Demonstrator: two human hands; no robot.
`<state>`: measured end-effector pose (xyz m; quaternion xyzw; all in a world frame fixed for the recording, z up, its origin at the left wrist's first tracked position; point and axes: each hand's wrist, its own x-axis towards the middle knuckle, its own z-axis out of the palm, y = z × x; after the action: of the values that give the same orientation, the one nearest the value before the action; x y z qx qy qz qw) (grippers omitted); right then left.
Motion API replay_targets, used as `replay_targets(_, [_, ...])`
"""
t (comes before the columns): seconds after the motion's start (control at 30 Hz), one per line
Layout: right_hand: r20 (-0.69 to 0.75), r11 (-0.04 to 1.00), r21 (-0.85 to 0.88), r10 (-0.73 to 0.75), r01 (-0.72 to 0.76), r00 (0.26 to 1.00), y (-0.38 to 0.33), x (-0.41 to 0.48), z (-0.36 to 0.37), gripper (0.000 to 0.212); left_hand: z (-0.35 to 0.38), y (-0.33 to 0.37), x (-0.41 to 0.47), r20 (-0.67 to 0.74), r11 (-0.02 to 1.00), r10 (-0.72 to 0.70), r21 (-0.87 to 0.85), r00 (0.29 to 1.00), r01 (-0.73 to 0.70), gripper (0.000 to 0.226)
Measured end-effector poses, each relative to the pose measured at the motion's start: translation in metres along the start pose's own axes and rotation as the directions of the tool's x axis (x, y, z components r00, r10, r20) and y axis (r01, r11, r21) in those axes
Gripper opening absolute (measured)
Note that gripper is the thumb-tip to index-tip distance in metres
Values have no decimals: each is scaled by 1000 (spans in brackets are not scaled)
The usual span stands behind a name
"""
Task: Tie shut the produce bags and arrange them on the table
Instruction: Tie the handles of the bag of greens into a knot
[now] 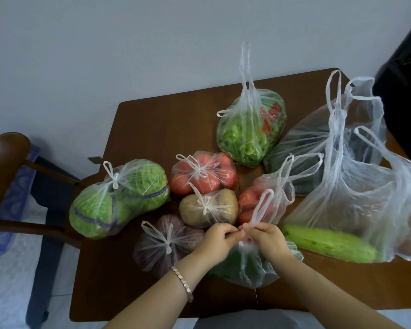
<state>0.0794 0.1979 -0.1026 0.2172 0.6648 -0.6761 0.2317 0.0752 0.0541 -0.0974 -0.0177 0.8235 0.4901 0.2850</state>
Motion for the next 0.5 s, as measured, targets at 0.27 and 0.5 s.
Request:
replay_targets(0.27, [-207, 982, -186, -69, 30, 976, 6, 4, 7, 21, 4, 1, 1, -41, 943, -283, -197, 958, 270, 21])
replay_targets(0.5, [224, 709, -558, -372, 431, 901, 11, -6, -2, 25, -7, 4, 2, 24, 880, -443, -179, 896, 440, 29])
